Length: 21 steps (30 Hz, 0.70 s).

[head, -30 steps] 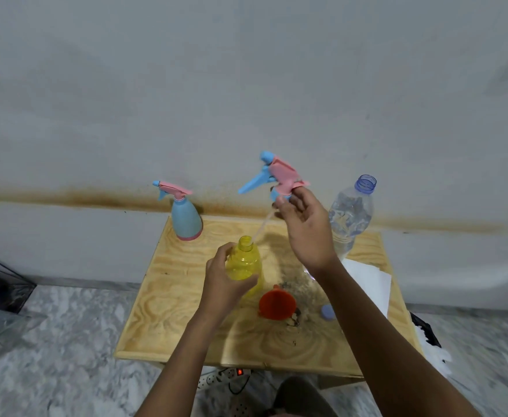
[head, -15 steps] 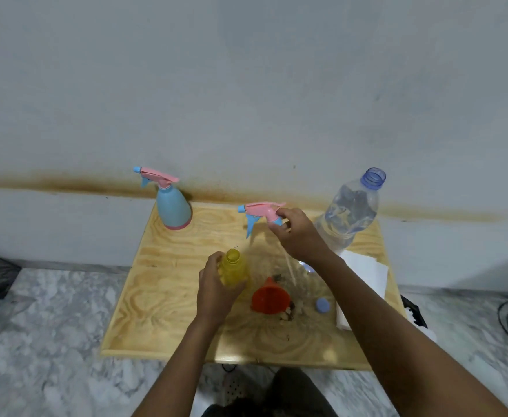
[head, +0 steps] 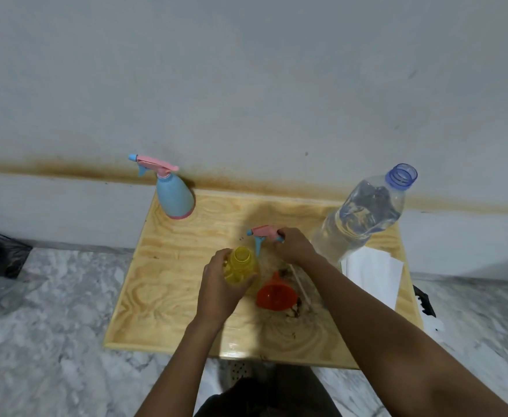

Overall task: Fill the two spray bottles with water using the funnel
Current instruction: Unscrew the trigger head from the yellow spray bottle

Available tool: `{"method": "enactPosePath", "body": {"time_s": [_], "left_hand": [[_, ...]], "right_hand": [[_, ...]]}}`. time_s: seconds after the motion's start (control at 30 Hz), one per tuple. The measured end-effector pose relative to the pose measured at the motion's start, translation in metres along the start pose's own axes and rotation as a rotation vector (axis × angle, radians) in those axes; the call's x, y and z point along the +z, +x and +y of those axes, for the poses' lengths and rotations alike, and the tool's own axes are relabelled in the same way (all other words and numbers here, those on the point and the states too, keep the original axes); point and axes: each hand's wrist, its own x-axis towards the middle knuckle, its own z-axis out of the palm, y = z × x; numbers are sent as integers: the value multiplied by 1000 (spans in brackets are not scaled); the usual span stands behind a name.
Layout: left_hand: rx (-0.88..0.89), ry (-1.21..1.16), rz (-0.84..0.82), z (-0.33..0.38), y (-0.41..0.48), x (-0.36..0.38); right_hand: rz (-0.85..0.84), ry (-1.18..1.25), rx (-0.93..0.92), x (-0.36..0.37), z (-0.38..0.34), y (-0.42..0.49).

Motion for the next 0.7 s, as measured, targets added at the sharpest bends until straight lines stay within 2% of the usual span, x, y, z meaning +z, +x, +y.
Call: {"method": "enactPosePath", "body": {"time_s": [0.27, 0.43, 0.57, 0.7], "left_hand": [[-6, 3, -11, -6, 2, 1], [6, 5, -11, -5, 2, 0], [39, -3, -6, -3, 0, -2], [39, -15, 16, -2, -3, -1]], "right_hand": [[18, 35, 79, 17, 5, -4], [79, 16, 19, 9, 1, -28], [188, 144, 15, 5, 5, -71], [187, 167, -27, 10, 19, -111]]}}
